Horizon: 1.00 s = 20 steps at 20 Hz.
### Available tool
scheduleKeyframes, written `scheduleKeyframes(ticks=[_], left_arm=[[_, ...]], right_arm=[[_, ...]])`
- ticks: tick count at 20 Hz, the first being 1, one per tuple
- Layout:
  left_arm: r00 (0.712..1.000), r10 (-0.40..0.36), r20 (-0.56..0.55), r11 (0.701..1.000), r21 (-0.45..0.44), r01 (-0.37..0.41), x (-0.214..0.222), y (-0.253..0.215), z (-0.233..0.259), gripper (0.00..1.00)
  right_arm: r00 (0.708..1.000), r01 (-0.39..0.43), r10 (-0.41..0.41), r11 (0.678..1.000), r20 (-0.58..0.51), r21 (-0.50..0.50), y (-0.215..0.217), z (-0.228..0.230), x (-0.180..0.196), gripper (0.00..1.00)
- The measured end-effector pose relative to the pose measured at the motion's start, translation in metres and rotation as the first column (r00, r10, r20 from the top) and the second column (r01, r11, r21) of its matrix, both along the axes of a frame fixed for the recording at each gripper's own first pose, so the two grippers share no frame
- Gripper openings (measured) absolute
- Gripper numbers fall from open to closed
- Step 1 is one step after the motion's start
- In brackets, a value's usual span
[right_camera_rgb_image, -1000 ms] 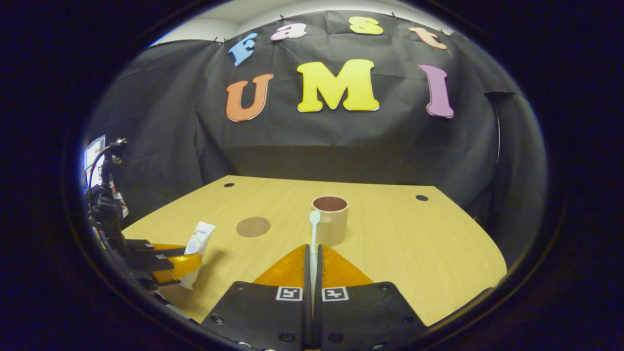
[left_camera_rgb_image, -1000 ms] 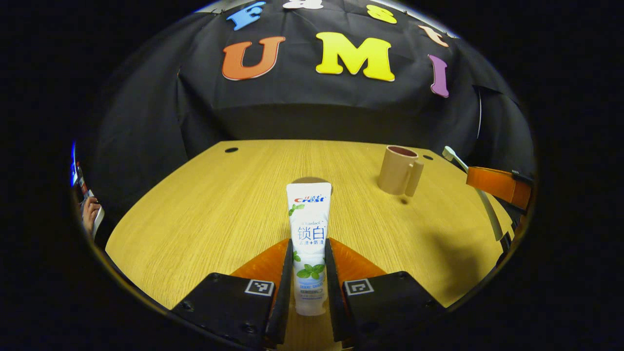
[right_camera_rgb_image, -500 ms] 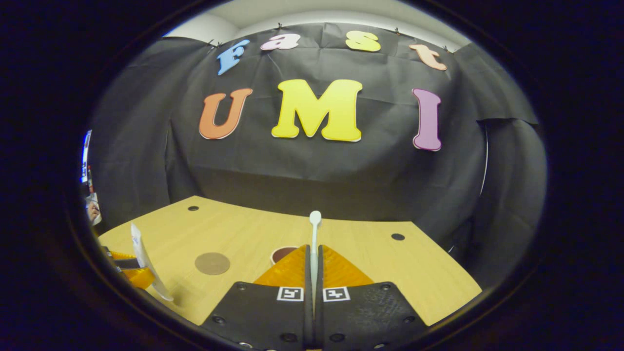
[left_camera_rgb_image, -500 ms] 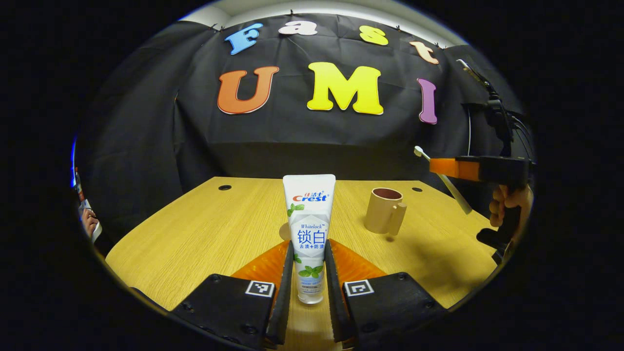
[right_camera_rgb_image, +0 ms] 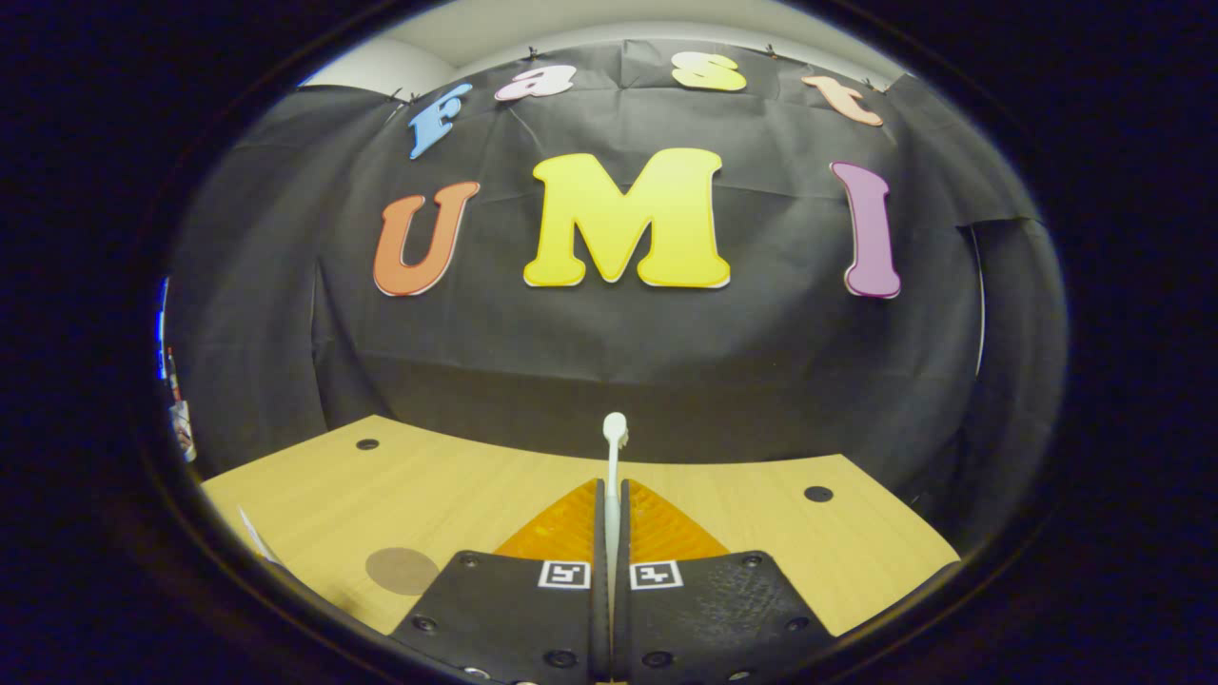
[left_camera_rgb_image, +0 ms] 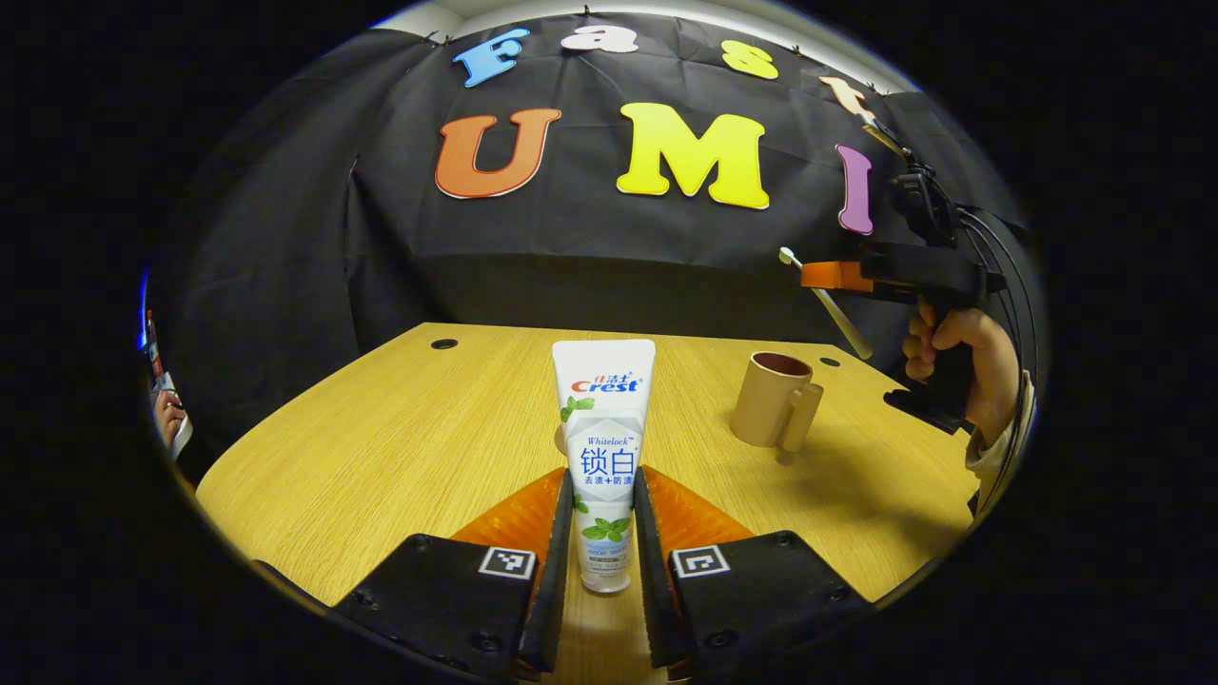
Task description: Put the toothbrush and toothpaste on the desktop into the cup, then pick up the cup and place it on the coaster on the desktop.
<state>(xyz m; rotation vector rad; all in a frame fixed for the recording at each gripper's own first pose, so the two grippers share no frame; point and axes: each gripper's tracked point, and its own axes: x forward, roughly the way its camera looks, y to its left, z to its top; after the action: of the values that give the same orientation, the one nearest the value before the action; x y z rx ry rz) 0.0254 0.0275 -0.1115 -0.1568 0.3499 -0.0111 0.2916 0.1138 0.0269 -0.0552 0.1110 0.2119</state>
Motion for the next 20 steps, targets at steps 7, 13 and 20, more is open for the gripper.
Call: scheduleKeyframes(ticks=[7, 13, 20], left_arm=[[1.000, -0.007, -0.004, 1.000, -0.019, 0.007, 0.004, -0.007, -0.002, 0.43], [1.000, -0.016, 0.001, 0.999, -0.041, 0.016, 0.008, -0.012, -0.002, 0.38], [1.000, -0.015, -0.002, 0.999, -0.039, 0.015, 0.008, -0.016, -0.004, 0.38]], right_arm=[[1.000, -0.030, 0.030, 0.999, -0.006, 0.017, 0.017, -0.008, 0.025, 0.01], [1.000, -0.026, 0.026, 1.000, -0.010, 0.015, 0.018, -0.015, 0.037, 0.01], [0.999, -0.030, 0.030, 1.000, -0.015, 0.006, 0.015, -0.017, 0.038, 0.04]])
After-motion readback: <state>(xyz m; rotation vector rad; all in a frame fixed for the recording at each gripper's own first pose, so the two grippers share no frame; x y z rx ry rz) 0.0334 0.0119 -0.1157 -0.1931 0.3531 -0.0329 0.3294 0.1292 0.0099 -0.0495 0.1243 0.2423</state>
